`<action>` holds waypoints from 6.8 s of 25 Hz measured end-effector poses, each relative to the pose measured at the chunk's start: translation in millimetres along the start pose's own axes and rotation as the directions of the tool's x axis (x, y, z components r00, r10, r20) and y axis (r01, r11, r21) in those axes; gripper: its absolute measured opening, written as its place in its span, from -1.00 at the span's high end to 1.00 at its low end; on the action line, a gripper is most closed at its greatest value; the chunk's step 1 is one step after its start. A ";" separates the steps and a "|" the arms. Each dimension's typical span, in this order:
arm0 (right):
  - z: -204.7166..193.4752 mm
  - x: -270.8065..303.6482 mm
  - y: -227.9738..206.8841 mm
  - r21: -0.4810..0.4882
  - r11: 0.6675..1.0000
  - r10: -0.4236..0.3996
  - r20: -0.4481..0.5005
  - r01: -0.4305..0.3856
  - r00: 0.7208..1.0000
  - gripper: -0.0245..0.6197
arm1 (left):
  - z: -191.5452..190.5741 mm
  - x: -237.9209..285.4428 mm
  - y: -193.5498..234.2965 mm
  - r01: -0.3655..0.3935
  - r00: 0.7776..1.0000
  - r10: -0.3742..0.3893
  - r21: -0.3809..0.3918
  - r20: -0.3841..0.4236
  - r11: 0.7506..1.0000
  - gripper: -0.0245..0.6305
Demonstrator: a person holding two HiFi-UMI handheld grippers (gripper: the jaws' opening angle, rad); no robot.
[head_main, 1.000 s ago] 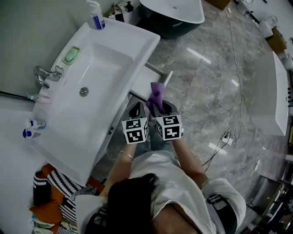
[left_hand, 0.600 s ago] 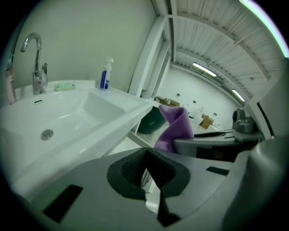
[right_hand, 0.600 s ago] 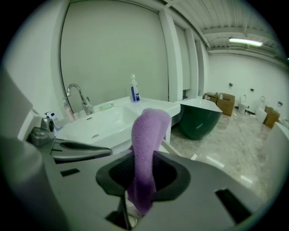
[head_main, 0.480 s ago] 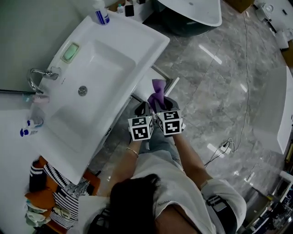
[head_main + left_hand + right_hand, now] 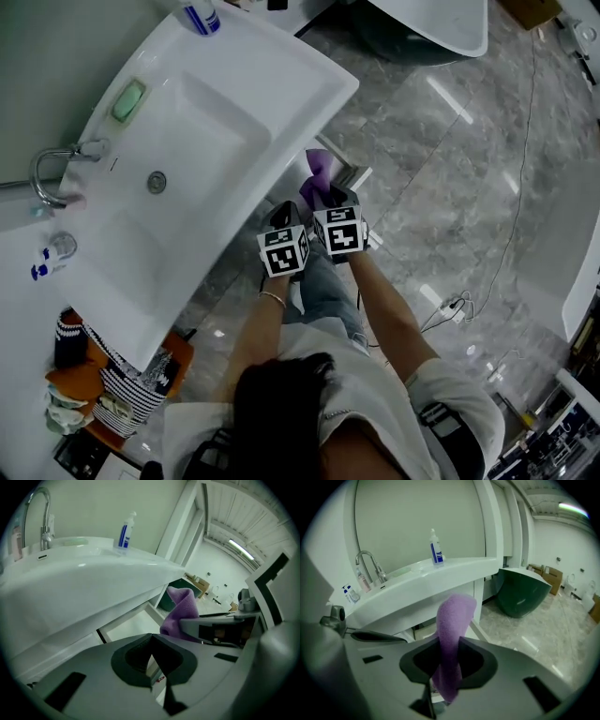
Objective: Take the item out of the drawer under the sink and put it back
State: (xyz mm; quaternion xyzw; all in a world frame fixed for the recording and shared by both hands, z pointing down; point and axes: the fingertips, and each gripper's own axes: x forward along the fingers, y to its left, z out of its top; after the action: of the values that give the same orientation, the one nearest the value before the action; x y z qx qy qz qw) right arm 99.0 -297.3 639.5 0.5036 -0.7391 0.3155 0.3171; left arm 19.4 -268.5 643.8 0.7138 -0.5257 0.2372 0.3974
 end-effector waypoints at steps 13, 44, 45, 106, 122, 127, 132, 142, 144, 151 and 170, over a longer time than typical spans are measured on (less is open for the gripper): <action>-32.5 88.7 -15.7 0.002 0.994 0.107 -0.170 -0.109 0.980 0.63 | -15.7 80.6 15.7 -0.073 0.995 0.068 -0.072 -0.071 0.995 0.92; -51.4 160.8 -12.4 0.093 0.972 0.235 -0.320 -0.217 0.918 0.24 | -40.3 127.0 53.0 -0.150 0.981 0.122 -0.195 -0.149 0.969 0.92; -49.7 160.5 -13.3 0.092 0.972 0.233 -0.313 -0.214 0.921 0.24 | -40.4 126.4 53.1 -0.150 0.981 0.122 -0.196 -0.149 0.969 0.92; 61.3 -234.1 161.2 -0.053 0.993 -0.059 0.553 0.105 0.831 0.88 | 74.4 -265.0 -38.7 0.261 0.807 -0.378 0.301 0.453 0.917 0.92; 58.2 -226.6 158.7 -0.042 0.993 -0.076 0.521 0.114 0.850 0.88 | 73.4 -255.0 -26.1 0.257 0.824 -0.343 0.242 0.451 0.936 0.92; 57.1 -215.9 147.4 -0.022 0.994 -0.078 0.502 0.103 0.861 0.88 | 71.7 -236.8 -28.8 0.252 0.847 -0.330 0.232 0.417 0.939 0.92; 52.1 -195.8 132.4 0.010 0.999 -0.049 0.449 0.050 0.892 0.87 | 60.4 -211.4 -28.9 0.239 0.884 -0.298 0.200 0.360 0.950 0.92; 44.1 -150.6 81.0 0.078 0.997 -0.045 0.330 0.021 0.943 0.86 | 55.6 -155.3 -32.1 0.211 0.933 -0.236 0.120 0.270 0.970 0.92; 45.0 -142.7 71.1 0.082 0.997 -0.031 0.318 0.005 0.948 0.83 | 54.6 -143.1 -35.4 0.204 0.941 -0.226 0.110 0.253 0.973 0.92; 49.3 -105.9 41.4 0.074 0.995 0.040 0.246 -0.060 0.968 0.54 | 57.7 -100.8 -37.4 0.160 0.964 -0.175 0.089 0.200 0.983 0.92; 23.6 25.1 4.8 0.017 0.984 0.179 -0.008 -0.179 0.984 0.44 | 37.3 23.3 -7.5 0.023 0.998 -0.022 -0.021 0.058 1.000 0.92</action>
State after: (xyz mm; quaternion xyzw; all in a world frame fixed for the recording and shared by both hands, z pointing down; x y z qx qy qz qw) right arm 83.6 -328.1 644.4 0.4363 -0.7772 0.3510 0.2870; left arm 31.3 -311.0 637.7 0.7219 -0.5316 0.2065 0.3921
